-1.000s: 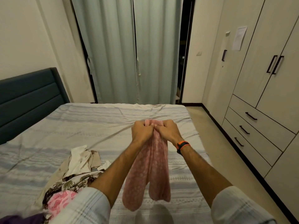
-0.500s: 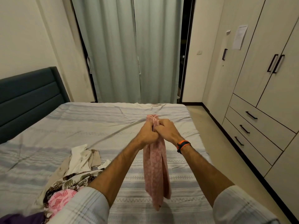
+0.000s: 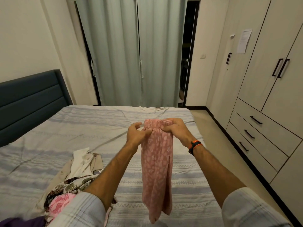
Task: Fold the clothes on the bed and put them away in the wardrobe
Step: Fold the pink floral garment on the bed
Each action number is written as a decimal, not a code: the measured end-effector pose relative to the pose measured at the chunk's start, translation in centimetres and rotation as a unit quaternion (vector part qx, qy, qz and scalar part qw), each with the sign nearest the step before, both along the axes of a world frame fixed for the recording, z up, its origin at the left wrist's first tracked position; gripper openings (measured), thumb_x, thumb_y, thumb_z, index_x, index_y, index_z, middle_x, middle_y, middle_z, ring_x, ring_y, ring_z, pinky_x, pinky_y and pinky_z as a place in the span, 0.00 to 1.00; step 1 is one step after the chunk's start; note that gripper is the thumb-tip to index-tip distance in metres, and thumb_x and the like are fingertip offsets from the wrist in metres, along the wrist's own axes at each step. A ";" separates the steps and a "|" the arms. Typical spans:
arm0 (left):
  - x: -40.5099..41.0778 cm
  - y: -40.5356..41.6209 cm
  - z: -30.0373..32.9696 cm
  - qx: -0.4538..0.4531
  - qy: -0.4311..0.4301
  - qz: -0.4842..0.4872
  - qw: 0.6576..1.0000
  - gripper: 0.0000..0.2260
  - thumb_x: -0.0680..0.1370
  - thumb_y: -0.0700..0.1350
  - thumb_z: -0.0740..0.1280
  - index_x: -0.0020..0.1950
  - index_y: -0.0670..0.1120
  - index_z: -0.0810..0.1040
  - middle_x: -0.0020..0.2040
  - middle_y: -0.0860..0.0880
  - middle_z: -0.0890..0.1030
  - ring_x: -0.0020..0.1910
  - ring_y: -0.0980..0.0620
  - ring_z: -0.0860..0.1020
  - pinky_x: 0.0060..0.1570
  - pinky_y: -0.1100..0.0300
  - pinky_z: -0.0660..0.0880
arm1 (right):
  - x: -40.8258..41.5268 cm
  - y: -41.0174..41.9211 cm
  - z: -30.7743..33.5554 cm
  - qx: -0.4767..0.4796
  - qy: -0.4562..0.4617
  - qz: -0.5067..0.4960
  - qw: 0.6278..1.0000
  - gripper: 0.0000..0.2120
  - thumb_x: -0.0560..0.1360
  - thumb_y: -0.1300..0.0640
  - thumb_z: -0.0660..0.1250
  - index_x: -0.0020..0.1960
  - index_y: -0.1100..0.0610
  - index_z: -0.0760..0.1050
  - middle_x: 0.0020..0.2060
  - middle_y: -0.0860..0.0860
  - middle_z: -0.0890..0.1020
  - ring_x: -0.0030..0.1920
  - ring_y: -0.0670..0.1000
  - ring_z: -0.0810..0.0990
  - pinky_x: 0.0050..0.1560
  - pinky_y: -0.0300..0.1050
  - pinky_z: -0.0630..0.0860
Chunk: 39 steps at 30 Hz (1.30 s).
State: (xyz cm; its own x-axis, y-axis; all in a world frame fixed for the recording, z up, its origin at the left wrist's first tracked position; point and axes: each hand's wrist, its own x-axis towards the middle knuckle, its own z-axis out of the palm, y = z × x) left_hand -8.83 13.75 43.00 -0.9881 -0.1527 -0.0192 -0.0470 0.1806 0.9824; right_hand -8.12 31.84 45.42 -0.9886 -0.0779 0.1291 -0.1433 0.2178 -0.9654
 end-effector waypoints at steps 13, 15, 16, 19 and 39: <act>-0.8 -1.9 1.3 -0.091 -0.011 -0.145 0.985 0.23 0.63 0.47 0.82 0.55 0.42 0.83 0.49 0.48 0.85 0.48 0.50 0.83 0.47 0.57 0.81 | -0.5 3.6 0.4 0.108 -0.016 0.037 0.993 0.04 0.77 0.64 0.69 0.47 0.64 0.81 0.42 0.52 0.84 0.44 0.49 0.81 0.52 0.51 0.79; -0.8 -1.6 1.2 -0.111 -0.007 -0.139 0.984 0.25 0.62 0.48 0.82 0.55 0.42 0.83 0.49 0.47 0.85 0.49 0.49 0.83 0.50 0.54 0.81 | -0.7 4.0 -0.3 0.142 -0.007 0.013 0.990 0.07 0.76 0.59 0.72 0.48 0.64 0.81 0.43 0.52 0.84 0.45 0.50 0.82 0.56 0.54 0.79; -0.9 -1.4 1.1 -0.114 -0.006 -0.137 0.984 0.25 0.62 0.48 0.82 0.55 0.42 0.83 0.50 0.47 0.84 0.49 0.49 0.83 0.51 0.54 0.81 | -0.7 4.1 -0.6 0.153 0.003 -0.003 0.988 0.07 0.75 0.57 0.72 0.47 0.61 0.82 0.43 0.51 0.85 0.46 0.51 0.83 0.56 0.55 0.80; -1.1 -1.1 1.0 -0.129 -0.002 -0.133 0.983 0.23 0.64 0.49 0.81 0.55 0.41 0.82 0.50 0.48 0.84 0.50 0.49 0.82 0.47 0.57 0.80 | -0.8 4.3 -1.2 0.175 0.027 -0.048 0.983 0.06 0.73 0.48 0.74 0.42 0.49 0.81 0.43 0.47 0.85 0.49 0.50 0.82 0.55 0.52 0.79; -0.8 -0.9 -0.3 -0.132 -0.039 -0.126 0.982 0.14 0.79 0.44 0.68 0.64 0.44 0.75 0.48 0.44 0.83 0.41 0.45 0.84 0.43 0.51 0.83 | 0.5 3.8 -3.3 -0.020 -0.100 -0.039 0.994 0.14 0.80 0.50 0.65 0.53 0.62 0.74 0.55 0.61 0.83 0.43 0.49 0.84 0.45 0.45 0.83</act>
